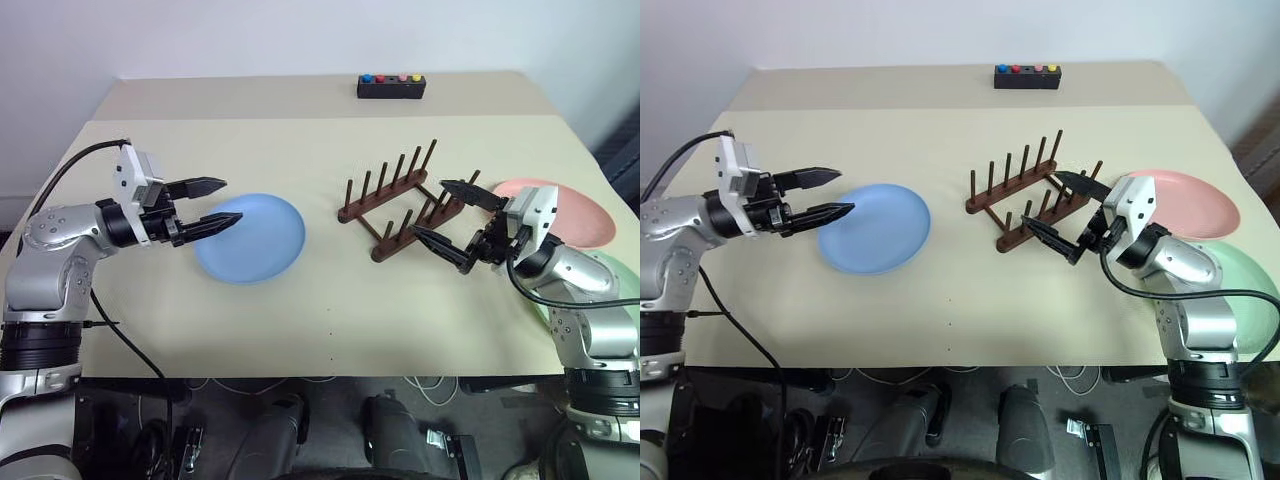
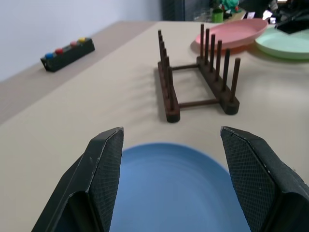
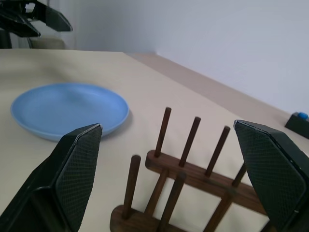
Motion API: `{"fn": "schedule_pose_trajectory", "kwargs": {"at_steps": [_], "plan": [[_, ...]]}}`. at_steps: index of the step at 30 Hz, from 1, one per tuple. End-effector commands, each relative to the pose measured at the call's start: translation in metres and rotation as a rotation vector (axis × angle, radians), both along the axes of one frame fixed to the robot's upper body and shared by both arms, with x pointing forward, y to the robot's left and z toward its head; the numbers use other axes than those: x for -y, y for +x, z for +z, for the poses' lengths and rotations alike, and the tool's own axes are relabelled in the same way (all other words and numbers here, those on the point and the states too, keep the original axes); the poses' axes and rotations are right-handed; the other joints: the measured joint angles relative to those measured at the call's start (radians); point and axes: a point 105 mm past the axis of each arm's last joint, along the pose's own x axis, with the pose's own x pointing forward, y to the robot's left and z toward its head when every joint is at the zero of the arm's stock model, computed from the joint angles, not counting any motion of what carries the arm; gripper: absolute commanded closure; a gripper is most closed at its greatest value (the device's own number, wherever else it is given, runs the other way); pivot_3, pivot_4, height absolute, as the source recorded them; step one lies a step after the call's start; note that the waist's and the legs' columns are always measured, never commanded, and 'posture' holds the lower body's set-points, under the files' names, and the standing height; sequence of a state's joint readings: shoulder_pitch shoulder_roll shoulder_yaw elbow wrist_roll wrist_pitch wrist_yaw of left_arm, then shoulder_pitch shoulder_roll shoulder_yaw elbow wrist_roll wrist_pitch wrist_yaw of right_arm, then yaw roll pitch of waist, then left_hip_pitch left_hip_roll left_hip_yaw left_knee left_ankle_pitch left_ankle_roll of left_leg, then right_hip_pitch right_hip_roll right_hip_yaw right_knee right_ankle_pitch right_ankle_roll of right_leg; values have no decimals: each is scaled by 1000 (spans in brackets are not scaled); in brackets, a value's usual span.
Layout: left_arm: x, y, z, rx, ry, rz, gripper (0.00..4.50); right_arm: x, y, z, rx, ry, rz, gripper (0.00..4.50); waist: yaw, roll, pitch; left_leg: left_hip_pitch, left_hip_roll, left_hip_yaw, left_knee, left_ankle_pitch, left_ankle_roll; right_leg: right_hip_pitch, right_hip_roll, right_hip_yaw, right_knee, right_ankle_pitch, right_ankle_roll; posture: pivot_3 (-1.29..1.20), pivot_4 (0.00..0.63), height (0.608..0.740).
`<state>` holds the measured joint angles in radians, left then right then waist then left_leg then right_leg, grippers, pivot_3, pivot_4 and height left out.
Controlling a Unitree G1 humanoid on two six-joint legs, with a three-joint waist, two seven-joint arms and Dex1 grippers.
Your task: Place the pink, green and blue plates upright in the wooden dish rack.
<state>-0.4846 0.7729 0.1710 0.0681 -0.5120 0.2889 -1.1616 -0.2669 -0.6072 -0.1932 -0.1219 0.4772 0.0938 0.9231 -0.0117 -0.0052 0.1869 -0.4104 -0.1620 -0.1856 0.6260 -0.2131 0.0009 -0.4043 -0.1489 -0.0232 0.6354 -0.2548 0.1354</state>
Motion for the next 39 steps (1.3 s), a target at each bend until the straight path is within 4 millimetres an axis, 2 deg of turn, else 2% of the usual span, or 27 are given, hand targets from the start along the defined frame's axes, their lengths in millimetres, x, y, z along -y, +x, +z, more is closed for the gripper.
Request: {"fn": "schedule_pose_trajectory", "kwargs": {"at_steps": [1, 13, 18, 21, 25, 28, 31, 36, 39], "plan": [[3, 0, 12, 59, -9, -5, 1222, -3, -2, 12, 64, -3, 0, 35, 1, 0, 0, 0, 0, 0, 0, 0, 0, 0, 0, 0, 0, 0, 0, 0, 150, 740], [18, 9, 20, 114, 24, -31, 1222, -1, 3, 16, 99, -3, -18, 35, -2, 0, 0, 0, 0, 1, 0, 0, 0, 0, 0, 0, 0, 0, 0, 0, 150, 740], [29, 6, 12, 58, 31, -101, 1222, 2, 6, 20, 125, -16, -34, 35, -2, 0, 0, 0, 0, 1, 0, 0, 0, 0, 0, 0, 0, 0, 0, 0, 150, 740], [52, 6, -7, -45, 91, -173, 1222, 3, 6, 23, 130, -6, -42, 35, -1, 0, 0, 0, 0, 1, 0, 0, 0, 0, 0, 0, 0, 0, 0, 0, 150, 740], [93, 6, -13, -45, 106, -215, 1222, 3, 9, 21, 128, -11, -43, 35, 2, -1, 1, 0, 0, 1, 1, 0, 0, 1, 0, 0, 0, 0, 0, 0, 150, 740], [113, 9, -28, -28, 176, -202, 1222, 9, 11, 23, 141, -15, -78, 35, -2, -1, 0, 0, 0, 1, 1, 0, 0, 1, 0, 0, -1, 0, 1, 0, 150, 740], [133, 10, -40, -81, 172, -194, 1222, 12, 10, 23, 142, -9, -94, 35, -4, -1, 0, 0, 0, 2, 0, 0, 0, 0, 0, 1, 0, 0, 1, 0, 150, 740], [178, 10, -66, -249, 198, -184, 1222, 15, 7, 25, 154, -11, -116, 35, 5, -1, 0, 0, 0, 2, 1, 0, 0, 0, 0, 1, 0, 0, 1, 0, 150, 740], [200, 10, -71, -283, 197, -172, 1222, 16, 5, 27, 160, -6, -126, 35, 5, -1, 0, 0, -1, 3, 3, 0, 1, 2, 0, 1, -1, 1, 3, 0, 150, 740]]}}
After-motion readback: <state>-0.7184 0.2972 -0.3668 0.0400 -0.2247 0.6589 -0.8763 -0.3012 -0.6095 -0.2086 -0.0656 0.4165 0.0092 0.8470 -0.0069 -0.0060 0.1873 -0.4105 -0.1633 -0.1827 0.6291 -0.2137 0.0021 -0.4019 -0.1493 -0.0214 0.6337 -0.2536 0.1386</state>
